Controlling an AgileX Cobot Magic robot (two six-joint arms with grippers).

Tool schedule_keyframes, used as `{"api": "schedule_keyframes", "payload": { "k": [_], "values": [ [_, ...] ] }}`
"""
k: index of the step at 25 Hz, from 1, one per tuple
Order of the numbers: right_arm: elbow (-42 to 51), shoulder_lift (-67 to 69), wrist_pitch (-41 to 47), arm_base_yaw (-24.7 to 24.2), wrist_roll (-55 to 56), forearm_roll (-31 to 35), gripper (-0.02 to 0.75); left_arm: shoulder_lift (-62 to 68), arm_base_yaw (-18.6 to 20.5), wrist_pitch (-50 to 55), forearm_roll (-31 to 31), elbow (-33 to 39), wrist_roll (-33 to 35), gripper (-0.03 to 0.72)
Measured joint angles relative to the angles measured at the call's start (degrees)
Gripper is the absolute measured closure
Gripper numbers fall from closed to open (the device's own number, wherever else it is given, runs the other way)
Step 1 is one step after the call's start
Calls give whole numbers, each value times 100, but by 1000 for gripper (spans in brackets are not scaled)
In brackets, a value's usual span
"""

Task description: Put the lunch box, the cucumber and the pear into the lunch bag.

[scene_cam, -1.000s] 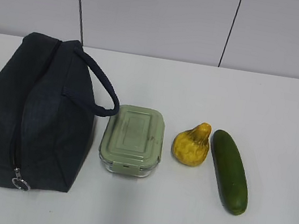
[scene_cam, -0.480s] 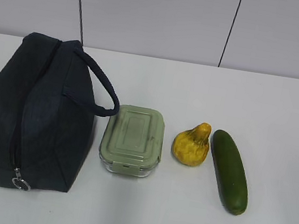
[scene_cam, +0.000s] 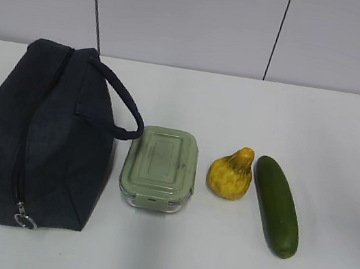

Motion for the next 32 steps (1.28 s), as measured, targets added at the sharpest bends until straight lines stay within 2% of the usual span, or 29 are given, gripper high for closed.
{"api": "schedule_keyframes", "payload": {
  "k": [9, 17, 24, 28, 32],
  "values": [
    [-1277, 2286, 23, 0, -119, 396, 204, 0, 0, 0, 0, 0, 0, 379],
    [-1517, 3615, 13, 0, -481, 566, 203, 0, 0, 0, 0, 0, 0, 379],
    [-1737, 4711, -68, 0, -555, 798, 167, 0, 0, 0, 0, 0, 0, 379],
    [-2040, 5166, -142, 227, -603, 825, 163, 0, 0, 0, 0, 0, 0, 379],
    [-2350, 5519, -146, 612, -199, 450, 162, 0, 0, 0, 0, 0, 0, 379]
  ]
}}
